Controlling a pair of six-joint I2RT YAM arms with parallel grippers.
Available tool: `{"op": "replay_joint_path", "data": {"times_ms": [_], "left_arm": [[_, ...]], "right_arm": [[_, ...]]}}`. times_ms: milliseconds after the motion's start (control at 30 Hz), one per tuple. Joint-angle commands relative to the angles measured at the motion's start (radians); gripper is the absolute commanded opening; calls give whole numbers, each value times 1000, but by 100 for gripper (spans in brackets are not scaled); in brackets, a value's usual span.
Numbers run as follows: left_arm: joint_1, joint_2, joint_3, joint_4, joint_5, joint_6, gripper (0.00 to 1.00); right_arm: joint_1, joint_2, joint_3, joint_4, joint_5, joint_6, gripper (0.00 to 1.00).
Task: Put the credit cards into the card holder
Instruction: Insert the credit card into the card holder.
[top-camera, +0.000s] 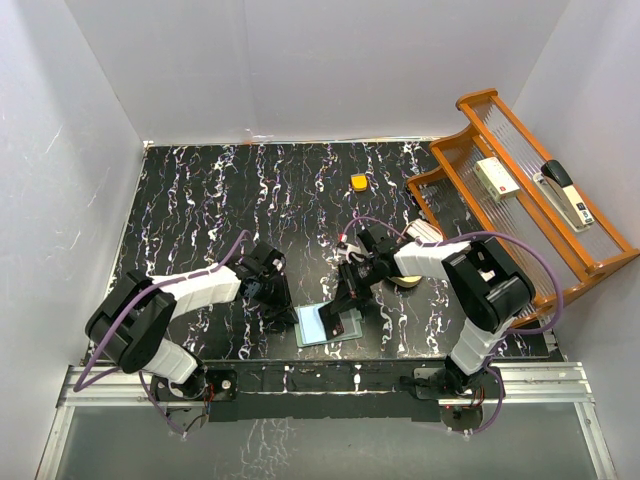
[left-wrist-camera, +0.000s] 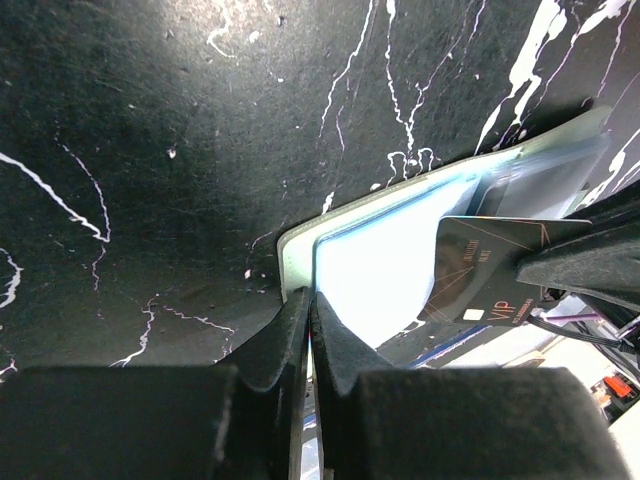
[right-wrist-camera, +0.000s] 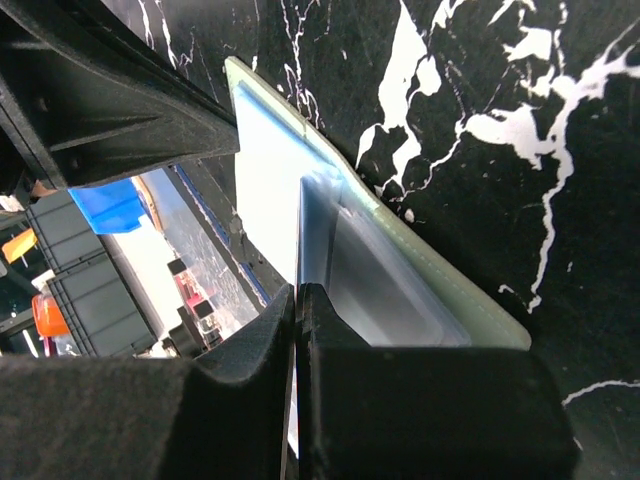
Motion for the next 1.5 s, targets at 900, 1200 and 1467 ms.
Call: {"op": "replay_joint_path", "data": {"times_ms": [900, 1200, 1467], "left_arm": [[-1, 52, -27, 7, -109, -5, 2], [-1, 43, -46, 18, -103, -20, 2], [-1, 43, -57, 28, -98, -26, 2]], "right_arm": [[-65, -26, -124, 154, 102, 39, 0], [-67, -6, -135, 182, 68, 36, 0], [-67, -34, -146, 188, 77, 53, 0]]}}
